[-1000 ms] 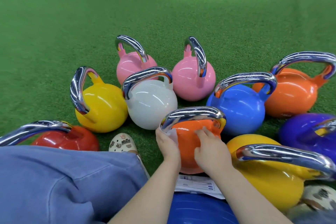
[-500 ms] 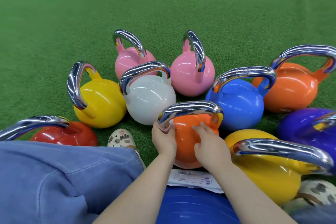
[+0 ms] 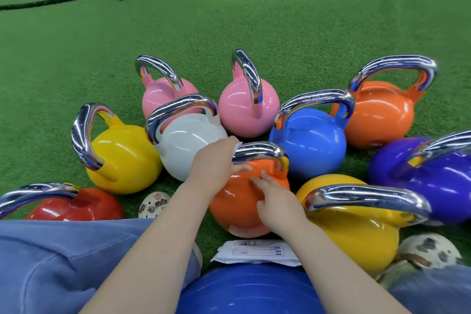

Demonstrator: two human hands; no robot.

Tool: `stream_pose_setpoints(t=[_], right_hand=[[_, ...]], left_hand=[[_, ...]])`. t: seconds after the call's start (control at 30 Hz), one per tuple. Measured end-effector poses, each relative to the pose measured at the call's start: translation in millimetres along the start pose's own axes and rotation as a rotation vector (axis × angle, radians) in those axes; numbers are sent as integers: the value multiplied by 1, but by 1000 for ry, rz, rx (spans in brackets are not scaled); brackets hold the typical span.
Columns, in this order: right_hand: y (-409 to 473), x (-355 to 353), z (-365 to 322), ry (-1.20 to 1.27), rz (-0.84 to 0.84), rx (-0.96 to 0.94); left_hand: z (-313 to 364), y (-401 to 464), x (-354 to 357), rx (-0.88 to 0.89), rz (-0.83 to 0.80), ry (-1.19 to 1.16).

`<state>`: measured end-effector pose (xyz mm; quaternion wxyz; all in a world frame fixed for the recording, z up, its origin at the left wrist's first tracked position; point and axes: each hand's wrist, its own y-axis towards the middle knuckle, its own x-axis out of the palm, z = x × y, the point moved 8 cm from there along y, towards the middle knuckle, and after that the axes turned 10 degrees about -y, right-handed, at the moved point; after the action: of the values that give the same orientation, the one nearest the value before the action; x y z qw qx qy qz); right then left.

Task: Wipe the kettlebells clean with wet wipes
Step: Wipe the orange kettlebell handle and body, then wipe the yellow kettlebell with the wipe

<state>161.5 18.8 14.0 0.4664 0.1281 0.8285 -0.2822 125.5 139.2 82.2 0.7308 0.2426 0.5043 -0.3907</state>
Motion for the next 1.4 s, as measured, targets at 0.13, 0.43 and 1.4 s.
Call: stream_pose_setpoints(t=[0.13,0.43,1.4], right_hand=[[-2,-2,1,72,-14,6],[-30,6,19,282,1,103],[-105,-12,83,971,603,621]], left_hand=[[53,21,9,191,-109,291],[118,34,45,358,-149,448],[104,-24,134,-341,-333,-1517]])
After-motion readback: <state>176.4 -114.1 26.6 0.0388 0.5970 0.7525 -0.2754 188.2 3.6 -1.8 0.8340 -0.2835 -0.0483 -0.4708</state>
